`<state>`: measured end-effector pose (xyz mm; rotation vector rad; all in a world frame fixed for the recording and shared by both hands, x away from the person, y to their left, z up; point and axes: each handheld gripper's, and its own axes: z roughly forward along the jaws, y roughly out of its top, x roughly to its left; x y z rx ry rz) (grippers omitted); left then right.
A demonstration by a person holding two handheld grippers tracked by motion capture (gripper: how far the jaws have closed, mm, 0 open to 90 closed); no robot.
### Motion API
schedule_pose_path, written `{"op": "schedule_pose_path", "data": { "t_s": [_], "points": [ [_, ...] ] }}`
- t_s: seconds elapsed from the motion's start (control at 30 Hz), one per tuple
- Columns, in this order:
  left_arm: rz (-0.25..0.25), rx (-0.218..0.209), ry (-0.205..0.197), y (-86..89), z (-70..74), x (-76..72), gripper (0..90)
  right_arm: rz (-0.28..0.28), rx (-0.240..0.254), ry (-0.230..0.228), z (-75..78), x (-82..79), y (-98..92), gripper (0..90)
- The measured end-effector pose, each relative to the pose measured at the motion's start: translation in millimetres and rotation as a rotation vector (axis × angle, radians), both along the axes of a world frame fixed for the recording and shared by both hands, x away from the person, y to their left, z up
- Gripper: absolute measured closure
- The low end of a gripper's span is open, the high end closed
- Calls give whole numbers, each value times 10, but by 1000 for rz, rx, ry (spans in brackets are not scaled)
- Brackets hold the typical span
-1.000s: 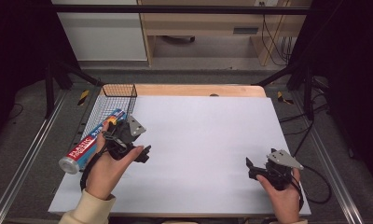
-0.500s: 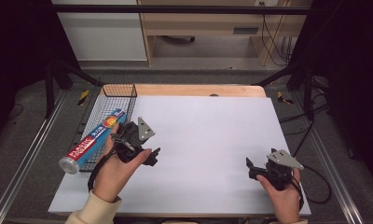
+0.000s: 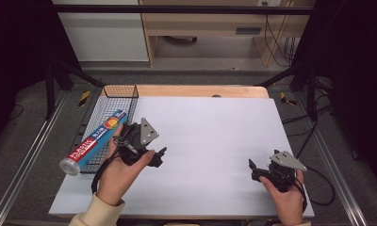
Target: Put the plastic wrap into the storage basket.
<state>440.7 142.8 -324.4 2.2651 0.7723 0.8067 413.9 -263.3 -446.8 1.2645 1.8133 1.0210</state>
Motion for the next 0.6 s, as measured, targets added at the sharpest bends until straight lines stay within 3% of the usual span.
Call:
{"op": "schedule_pose_path", "data": {
  "t_s": [0.37, 0.6],
  "points": [
    [-79, -70, -30, -77, 9, -28, 47, 3, -1, 4, 1, 1, -3, 45],
    [-127, -113, -26, -141, -24, -39, 44, 4, -1, 1, 2, 1, -5, 45]
  ]
}}
